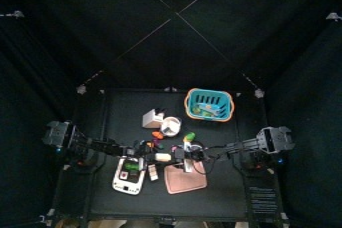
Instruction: Place egg sushi above stove
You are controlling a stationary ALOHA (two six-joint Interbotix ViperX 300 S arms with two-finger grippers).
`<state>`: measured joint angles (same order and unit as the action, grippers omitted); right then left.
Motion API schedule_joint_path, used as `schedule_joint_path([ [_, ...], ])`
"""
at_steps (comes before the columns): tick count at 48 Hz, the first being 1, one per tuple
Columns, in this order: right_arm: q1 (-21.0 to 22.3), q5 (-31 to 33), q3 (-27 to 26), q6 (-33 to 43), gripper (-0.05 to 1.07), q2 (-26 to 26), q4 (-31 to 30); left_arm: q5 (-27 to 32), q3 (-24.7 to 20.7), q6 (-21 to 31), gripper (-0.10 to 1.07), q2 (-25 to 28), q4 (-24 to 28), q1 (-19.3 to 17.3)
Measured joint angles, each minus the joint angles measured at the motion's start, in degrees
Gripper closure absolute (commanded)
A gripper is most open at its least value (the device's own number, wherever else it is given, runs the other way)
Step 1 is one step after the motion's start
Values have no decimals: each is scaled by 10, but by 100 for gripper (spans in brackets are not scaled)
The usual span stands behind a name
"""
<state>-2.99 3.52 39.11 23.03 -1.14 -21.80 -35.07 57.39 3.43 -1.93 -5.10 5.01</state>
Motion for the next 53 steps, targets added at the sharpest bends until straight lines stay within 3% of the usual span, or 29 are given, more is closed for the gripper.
schedule_joint_path([
  [9, 0, -1, 41, 0, 6, -41, 30, 0, 33, -2, 34, -33, -4, -1],
  [17, 0, -31, 84, 0, 6, -80, 49, 0, 86, -2, 34, -93, -4, -7],
  [25, 2, -63, 105, 0, 6, -87, 53, 3, 147, -2, 34, -163, -10, -25],
  [39, 4, -68, 105, 0, 6, -88, 54, 22, 230, -2, 34, -279, -22, -140],
  [53, 4, -68, 105, 0, 6, -86, 54, 114, 246, 1, 34, -326, -23, -241],
])
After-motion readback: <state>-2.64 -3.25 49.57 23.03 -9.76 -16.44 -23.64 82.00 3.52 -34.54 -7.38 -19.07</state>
